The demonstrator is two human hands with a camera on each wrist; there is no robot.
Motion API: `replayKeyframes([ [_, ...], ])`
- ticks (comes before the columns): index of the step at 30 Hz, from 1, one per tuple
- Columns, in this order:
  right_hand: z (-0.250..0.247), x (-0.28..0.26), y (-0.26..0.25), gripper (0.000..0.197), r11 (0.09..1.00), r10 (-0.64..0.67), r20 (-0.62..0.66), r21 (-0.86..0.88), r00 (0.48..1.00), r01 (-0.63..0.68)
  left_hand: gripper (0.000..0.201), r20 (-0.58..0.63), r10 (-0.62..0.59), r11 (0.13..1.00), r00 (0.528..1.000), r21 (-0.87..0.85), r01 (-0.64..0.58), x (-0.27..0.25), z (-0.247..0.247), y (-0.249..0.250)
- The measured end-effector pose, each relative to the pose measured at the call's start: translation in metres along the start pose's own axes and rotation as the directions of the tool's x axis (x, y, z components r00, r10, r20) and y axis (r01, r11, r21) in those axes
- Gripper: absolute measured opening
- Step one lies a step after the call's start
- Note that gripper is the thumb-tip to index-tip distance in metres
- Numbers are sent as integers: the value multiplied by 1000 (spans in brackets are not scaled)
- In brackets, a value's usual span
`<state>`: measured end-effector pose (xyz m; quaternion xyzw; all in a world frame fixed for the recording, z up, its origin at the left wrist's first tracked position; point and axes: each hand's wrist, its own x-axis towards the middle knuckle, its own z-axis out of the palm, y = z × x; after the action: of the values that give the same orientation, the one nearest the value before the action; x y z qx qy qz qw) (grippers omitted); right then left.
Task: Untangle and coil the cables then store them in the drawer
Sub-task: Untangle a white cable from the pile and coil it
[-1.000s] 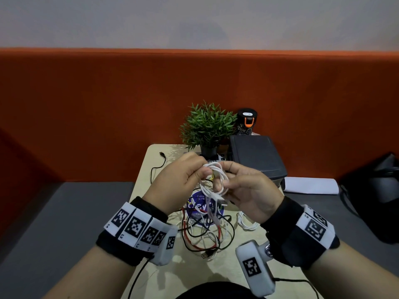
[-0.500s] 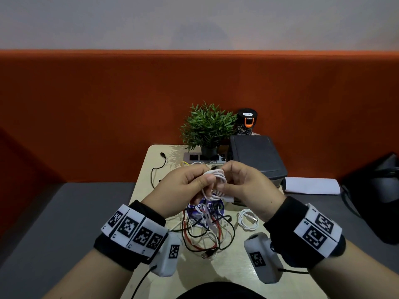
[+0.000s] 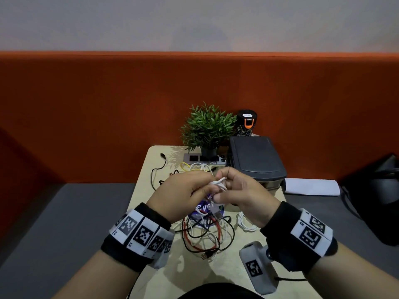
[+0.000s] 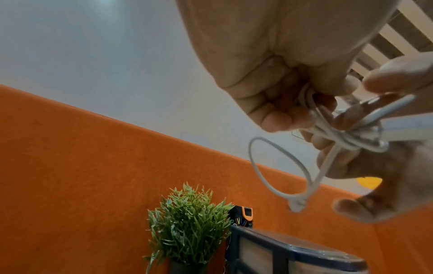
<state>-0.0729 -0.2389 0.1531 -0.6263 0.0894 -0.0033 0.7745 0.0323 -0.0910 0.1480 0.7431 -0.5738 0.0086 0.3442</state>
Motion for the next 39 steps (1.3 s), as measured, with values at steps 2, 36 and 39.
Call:
replayKeyframes([
  [2, 3, 2, 1, 37, 995, -54, -49, -81, 997, 50, 29, -53, 18, 999, 998, 33, -16, 2, 3, 1],
  [36, -38, 7, 5, 12, 255, -269, -310, -936, 912, -242, 33, 18, -298, 951, 955, 92, 295, 2, -2, -18],
  [39, -36, 4, 8, 22, 768, -176, -402, -627, 899, -130, 31, -25, -384, 923, 923, -16, 383, 2, -5, -21],
])
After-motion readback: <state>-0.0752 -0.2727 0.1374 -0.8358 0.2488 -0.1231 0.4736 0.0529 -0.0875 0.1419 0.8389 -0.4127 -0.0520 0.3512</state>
